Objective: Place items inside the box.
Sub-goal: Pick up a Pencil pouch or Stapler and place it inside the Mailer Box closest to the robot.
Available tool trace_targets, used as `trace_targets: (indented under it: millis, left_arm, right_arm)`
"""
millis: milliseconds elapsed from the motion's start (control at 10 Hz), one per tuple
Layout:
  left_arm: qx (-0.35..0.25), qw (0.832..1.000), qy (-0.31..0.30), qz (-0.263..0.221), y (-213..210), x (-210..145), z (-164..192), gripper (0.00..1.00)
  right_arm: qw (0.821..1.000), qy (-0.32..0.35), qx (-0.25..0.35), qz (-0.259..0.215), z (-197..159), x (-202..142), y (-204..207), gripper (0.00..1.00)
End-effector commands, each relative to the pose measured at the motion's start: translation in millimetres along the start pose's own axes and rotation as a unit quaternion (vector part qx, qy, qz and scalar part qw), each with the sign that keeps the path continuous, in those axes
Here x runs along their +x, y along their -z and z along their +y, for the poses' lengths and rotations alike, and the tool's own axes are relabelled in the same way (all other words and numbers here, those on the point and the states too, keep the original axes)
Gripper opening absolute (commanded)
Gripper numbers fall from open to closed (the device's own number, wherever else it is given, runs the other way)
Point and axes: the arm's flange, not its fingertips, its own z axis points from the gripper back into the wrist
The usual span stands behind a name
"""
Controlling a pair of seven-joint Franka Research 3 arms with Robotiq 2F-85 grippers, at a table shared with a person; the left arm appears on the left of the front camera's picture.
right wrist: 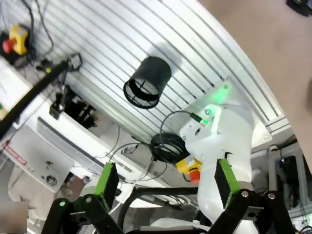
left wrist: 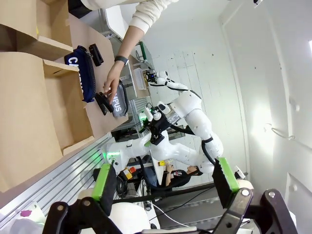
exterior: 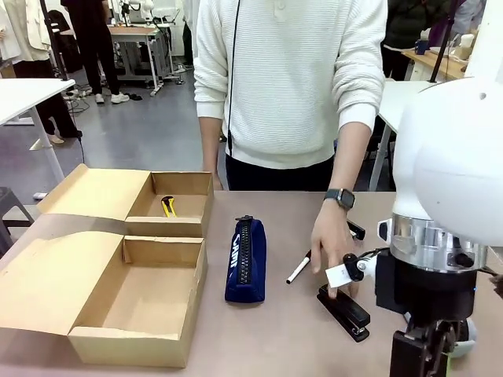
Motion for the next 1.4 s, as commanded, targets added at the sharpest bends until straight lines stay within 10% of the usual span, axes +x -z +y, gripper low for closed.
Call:
trace_targets:
  millis: [0,200,500,700,800,1000,1100,1300]
  left_arm:
    - [-0.008,1.000,0.011,-0.001,0,1,-3,1.00]
    - [-0.008,1.000,0.011,-0.001,0,1,-3,1.00]
    - [-0.008,1.000,0.011,-0.001,0,1,-3,1.00]
    - [-0.008,1.000,0.011,-0.001,0,1,-3,1.00]
    - [-0.008,1.000,0.011,-0.001,0,1,-3,1.00]
    - [-0.008,1.000,0.011,-0.001,0,1,-3,1.00]
    - [-0.008,1.000,0.011,-0.001,0,1,-3,1.00]
    - [-0.008,1.000,0.011,-0.001,0,1,-3,1.00]
  right_arm:
    - [0.997,0.051,0.027,-0.057,-21,-22,-21,1.00]
    - [0.947,0.139,0.169,-0.235,-103,-99,-58,1.00]
    - [0.721,0.322,0.410,-0.456,-208,-195,-41,1.00]
    - [0.561,0.402,0.498,-0.524,-241,-238,-5,1.00]
    - [0.513,0.409,0.539,-0.528,-251,-251,9,1.00]
    - [0.500,0.421,0.556,-0.513,-258,-250,17,1.00]
    - [0.718,0.369,0.454,-0.378,-275,-292,-12,1.00]
    - [0.718,0.369,0.454,-0.378,-275,-292,-12,1.00]
